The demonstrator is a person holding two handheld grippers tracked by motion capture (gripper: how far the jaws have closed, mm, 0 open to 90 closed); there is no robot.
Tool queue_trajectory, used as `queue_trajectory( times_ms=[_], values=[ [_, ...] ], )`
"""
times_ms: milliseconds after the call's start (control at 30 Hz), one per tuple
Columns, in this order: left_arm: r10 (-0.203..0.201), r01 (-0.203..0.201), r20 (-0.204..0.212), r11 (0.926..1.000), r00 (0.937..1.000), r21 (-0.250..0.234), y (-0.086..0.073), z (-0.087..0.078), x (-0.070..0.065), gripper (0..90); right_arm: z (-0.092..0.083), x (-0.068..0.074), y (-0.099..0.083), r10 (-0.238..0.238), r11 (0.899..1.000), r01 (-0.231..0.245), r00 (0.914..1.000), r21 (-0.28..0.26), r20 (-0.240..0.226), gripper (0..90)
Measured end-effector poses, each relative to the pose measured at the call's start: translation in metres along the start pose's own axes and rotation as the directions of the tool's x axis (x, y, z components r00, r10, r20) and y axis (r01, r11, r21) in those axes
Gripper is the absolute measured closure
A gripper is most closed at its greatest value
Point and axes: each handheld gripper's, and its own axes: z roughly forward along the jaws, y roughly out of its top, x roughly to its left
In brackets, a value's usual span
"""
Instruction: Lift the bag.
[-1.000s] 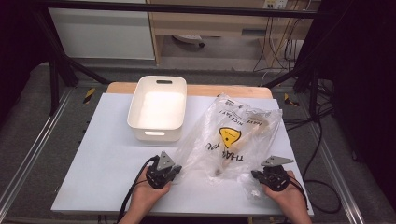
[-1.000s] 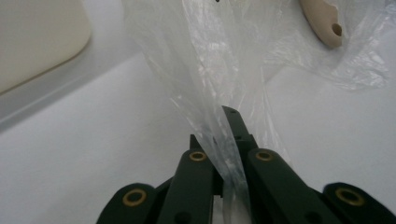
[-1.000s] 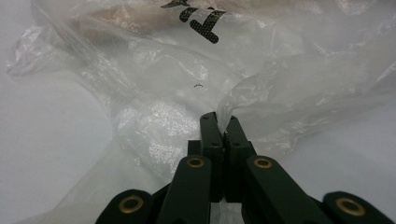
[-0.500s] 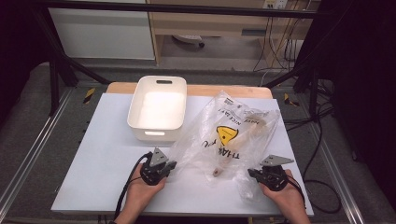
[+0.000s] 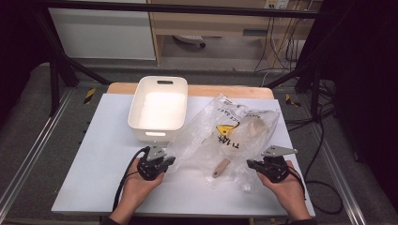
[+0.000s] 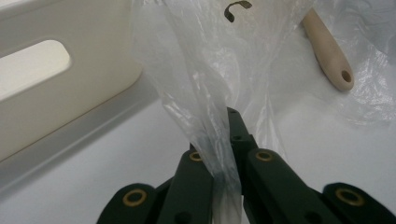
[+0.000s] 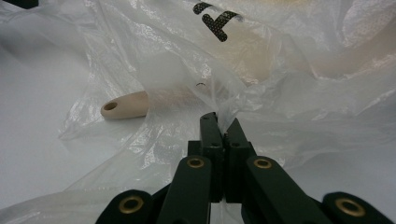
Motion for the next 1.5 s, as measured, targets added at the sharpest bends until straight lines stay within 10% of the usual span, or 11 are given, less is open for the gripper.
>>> queue_trajectory(
  times_ms=[833,1500],
  values=[
    [-0.009,0.009,-0.007,0.9998,0.9999,-0.017,0.003,-0.01,0.007,90.0,-0.003,-0.005,0.006,-0.001,1.0,0.0,0.9999,-0.019,-0.01,90.0],
    [0.043,-0.043,-0.012,0.9985,0.999,-0.032,0.04,-0.031,0.014,90.0,-0.03,-0.022,0.042,-0.027,0.998,0.029,0.999,-0.063,0.035,90.0]
  ],
)
